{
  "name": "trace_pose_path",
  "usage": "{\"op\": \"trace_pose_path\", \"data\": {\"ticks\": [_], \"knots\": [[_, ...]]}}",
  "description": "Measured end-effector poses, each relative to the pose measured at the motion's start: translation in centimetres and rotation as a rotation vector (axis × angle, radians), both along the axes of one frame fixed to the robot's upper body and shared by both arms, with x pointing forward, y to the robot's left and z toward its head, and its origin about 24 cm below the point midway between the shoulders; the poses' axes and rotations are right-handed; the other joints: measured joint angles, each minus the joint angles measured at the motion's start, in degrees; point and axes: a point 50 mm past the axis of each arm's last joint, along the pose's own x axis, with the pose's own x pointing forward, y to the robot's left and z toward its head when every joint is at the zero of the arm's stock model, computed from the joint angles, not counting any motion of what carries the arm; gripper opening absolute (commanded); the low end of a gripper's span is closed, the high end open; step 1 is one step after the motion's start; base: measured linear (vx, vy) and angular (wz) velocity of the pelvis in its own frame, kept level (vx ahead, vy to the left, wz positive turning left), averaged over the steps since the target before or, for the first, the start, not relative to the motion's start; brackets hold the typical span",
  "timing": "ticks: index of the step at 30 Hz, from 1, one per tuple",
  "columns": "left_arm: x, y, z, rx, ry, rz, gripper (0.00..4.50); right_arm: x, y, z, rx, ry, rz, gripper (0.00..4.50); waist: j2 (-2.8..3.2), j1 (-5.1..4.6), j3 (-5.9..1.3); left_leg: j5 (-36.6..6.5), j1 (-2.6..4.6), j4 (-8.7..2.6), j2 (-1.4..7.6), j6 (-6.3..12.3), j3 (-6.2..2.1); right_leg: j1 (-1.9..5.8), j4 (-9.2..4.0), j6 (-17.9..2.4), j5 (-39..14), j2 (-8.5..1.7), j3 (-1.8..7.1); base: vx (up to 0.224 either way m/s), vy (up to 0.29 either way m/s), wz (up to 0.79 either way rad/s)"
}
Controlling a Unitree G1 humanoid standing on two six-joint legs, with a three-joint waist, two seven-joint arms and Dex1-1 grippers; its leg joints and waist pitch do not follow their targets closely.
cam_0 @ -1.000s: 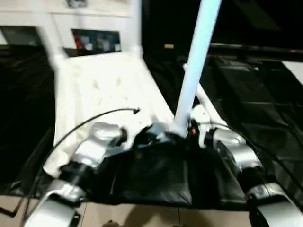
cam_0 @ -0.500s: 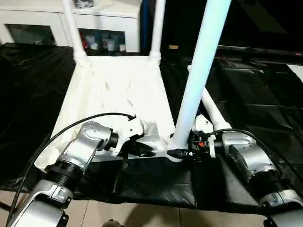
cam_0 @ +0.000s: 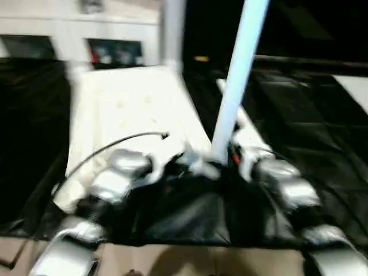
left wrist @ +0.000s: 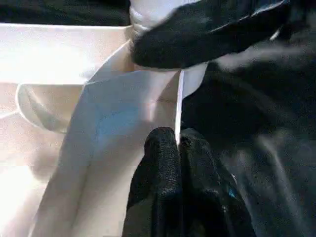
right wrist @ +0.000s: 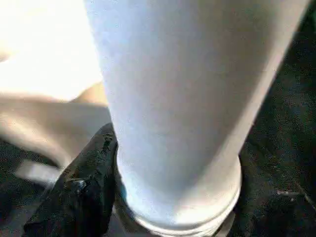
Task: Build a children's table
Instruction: Rotate leg to tighten
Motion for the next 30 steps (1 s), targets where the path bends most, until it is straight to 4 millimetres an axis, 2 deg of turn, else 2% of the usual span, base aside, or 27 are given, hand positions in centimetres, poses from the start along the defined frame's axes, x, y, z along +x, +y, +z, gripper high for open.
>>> {"op": "trace_pose_path", "data": {"ticks": [5, 7, 11, 14, 18, 21, 25, 29, 30], "knots": [[0.1, -0.8, 0.1, 0.006, -0.016, 0.030, 0.00, 0.3, 0.4, 0.0, -0.006, -0.029, -0.078, 2.76, 0.08, 0.11, -0.05, 0.00, 0.11, -0.09, -0.11, 0.00, 0.00, -0.04, 0.03, -0.01, 0.02, -0.01, 0.02, 0.000, 0.000, 0.00], [0.1, -0.9, 0.1, 0.006, -0.017, 0.028, 0.00, 0.3, 0.3, 0.0, -0.002, -0.033, -0.080, 3.45, 0.08, 0.11, -0.05, 0.00, 0.09, -0.10, -0.11, 0.00, 0.00, -0.03, 0.05, -0.02, 0.03, -0.01, 0.02, 0.000, 0.000, 0.00], [0.1, -0.6, 0.1, 0.010, -0.017, 0.002, 0.00, 0.2, 0.3, 0.0, 0.023, -0.030, -0.034, 3.67, 0.10, 0.09, -0.06, 0.00, 0.00, -0.13, -0.10, 0.00, 0.00, -0.05, 0.06, -0.10, 0.08, -0.01, 0.02, 0.000, 0.000, 0.00], [0.1, 0.4, 0.4, 0.025, -0.031, -0.061, 0.00, -0.2, -0.4, 0.2, 0.006, -0.038, 0.085, 3.94, 0.10, 0.12, -0.05, 0.00, -0.12, -0.22, -0.08, 0.00, 0.00, -0.12, 0.06, -0.10, 0.08, 0.01, -0.01, 0.000, 0.000, 0.00], [-0.2, 1.2, 0.5, 0.020, -0.026, -0.118, 0.00, -0.6, -0.8, 0.4, -0.007, -0.044, 0.192, 3.94, 0.11, 0.33, -0.04, 0.00, -0.17, -0.23, 0.03, 0.00, 0.01, -0.26, 0.09, -0.50, 0.33, 0.03, -0.02, 0.000, 0.000, 0.00], [-0.9, 2.4, 0.7, 0.003, 0.005, -0.204, 0.00, -1.2, -1.8, 0.7, -0.031, -0.045, 0.340, 3.94, 0.15, 0.61, -0.02, 0.00, -0.24, -0.20, 0.19, 0.01, 0.03, -0.33, 0.06, -0.50, 0.31, 0.05, -0.03, 0.000, 0.000, 0.00], [-1.4, 3.2, 0.8, 0.000, 0.033, -0.299, 0.00, -2.1, -2.6, 1.1, -0.034, -0.028, 0.491, 3.94, 0.16, 2.07, -0.01, -0.02, -0.43, -0.04, 0.29, 0.05, 0.13, -0.34, -0.01, -0.50, 0.28, 0.05, -0.02, 0.000, 0.000, 0.00], [-1.7, 3.7, 0.9, 0.002, 0.057, -0.351, 0.00, -3.0, -3.1, 1.3, -0.039, 0.000, 0.613, 3.94, 0.16, 2.60, 0.00, -0.02, -0.53, 0.07, 0.37, 0.05, 0.16, -0.32, 0.04, -0.50, 0.28, 0.04, -0.02, 0.000, 0.000, 0.00], [-1.7, 3.7, 0.9, 0.003, 0.062, -0.358, 0.00, -3.1, -3.1, 1.4, -0.037, 0.005, 0.628, 3.78, 0.16, 2.72, 0.00, -0.02, -0.54, 0.07, 0.38, 0.05, 0.17, -0.32, 0.05, -0.50, 0.28, 0.04, -0.02, 0.000, 0.000, 0.00]]}}
